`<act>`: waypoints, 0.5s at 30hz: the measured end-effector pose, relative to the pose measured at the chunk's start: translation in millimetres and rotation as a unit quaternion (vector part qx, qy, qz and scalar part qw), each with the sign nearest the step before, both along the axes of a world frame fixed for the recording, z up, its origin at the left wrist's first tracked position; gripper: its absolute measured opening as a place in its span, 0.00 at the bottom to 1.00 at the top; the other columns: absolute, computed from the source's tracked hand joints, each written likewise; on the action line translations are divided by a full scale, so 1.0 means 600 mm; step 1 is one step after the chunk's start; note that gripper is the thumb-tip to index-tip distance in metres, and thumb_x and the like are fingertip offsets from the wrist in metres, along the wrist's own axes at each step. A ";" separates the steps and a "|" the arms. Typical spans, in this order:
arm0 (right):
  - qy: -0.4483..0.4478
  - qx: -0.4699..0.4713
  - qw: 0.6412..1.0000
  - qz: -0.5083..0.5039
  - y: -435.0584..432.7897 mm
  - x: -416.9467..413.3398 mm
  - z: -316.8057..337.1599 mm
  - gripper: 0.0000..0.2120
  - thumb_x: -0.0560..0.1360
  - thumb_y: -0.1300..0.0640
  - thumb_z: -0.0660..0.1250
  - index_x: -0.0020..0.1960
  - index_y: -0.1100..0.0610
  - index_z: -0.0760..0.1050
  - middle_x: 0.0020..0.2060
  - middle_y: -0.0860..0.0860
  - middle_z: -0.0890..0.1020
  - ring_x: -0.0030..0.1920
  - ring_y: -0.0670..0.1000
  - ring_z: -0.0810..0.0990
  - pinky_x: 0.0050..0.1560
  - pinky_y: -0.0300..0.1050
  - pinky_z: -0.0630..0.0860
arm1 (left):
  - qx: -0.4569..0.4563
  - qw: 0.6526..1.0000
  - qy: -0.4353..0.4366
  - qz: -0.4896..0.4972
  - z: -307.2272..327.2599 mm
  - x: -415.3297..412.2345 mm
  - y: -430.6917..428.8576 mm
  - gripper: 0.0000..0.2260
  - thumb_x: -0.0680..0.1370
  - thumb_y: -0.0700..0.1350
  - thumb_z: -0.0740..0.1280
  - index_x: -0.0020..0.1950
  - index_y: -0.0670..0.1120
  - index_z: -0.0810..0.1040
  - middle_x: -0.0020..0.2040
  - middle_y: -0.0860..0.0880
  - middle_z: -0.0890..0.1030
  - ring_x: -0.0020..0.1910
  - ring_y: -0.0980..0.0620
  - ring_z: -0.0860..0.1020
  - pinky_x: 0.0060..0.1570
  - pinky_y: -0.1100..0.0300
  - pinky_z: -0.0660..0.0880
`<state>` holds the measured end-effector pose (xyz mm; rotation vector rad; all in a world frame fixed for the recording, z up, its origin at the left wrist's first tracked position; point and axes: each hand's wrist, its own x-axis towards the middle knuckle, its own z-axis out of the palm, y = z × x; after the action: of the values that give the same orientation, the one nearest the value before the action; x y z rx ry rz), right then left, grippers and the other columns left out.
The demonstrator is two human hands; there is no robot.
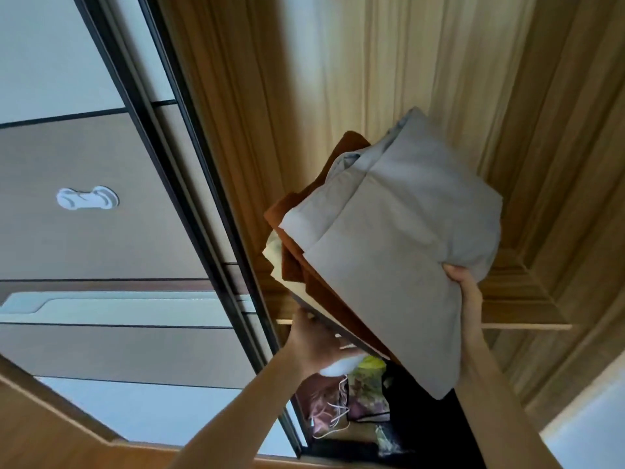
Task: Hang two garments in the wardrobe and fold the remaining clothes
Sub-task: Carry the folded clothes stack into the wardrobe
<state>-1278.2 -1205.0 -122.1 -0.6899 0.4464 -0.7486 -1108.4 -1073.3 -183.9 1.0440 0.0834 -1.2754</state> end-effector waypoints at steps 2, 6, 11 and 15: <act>0.018 0.011 1.000 -0.002 0.001 -0.004 -0.007 0.14 0.78 0.53 0.59 0.55 0.56 0.80 0.44 0.52 0.86 0.39 0.51 0.85 0.45 0.48 0.75 | -0.060 0.996 0.003 0.069 0.025 -0.001 -0.021 0.28 0.80 0.62 0.55 0.52 0.41 0.85 0.55 0.38 0.84 0.50 0.36 0.84 0.49 0.42 0.80; 0.023 0.006 1.000 0.019 -0.010 -0.014 -0.002 0.13 0.80 0.56 0.56 0.50 0.56 0.79 0.37 0.50 0.86 0.34 0.48 0.85 0.44 0.47 0.73 | -0.109 0.988 -0.023 0.111 0.059 0.025 -0.010 0.26 0.80 0.62 0.53 0.47 0.44 0.83 0.43 0.41 0.85 0.42 0.40 0.84 0.42 0.49 0.80; 0.065 0.002 0.998 -0.004 -0.035 -0.031 -0.004 0.12 0.81 0.56 0.56 0.51 0.58 0.77 0.33 0.49 0.86 0.31 0.46 0.84 0.42 0.46 0.71 | -0.029 0.992 -0.116 0.050 0.110 0.067 -0.009 0.30 0.77 0.69 0.54 0.58 0.45 0.79 0.48 0.38 0.85 0.53 0.37 0.78 0.48 0.42 0.73; 0.106 -0.018 0.994 -0.018 -0.056 -0.015 -0.008 0.09 0.79 0.58 0.59 0.53 0.58 0.77 0.33 0.48 0.86 0.34 0.48 0.85 0.43 0.47 0.71 | 0.015 0.977 -0.208 -0.041 0.130 0.122 -0.047 0.41 0.68 0.78 0.60 0.67 0.49 0.75 0.63 0.41 0.80 0.63 0.39 0.76 0.62 0.38 0.71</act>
<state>-1287.4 -1238.3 -126.7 -0.8014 0.6423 -0.7224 -1035.2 -1101.4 -106.0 1.3319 -0.2627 -1.1073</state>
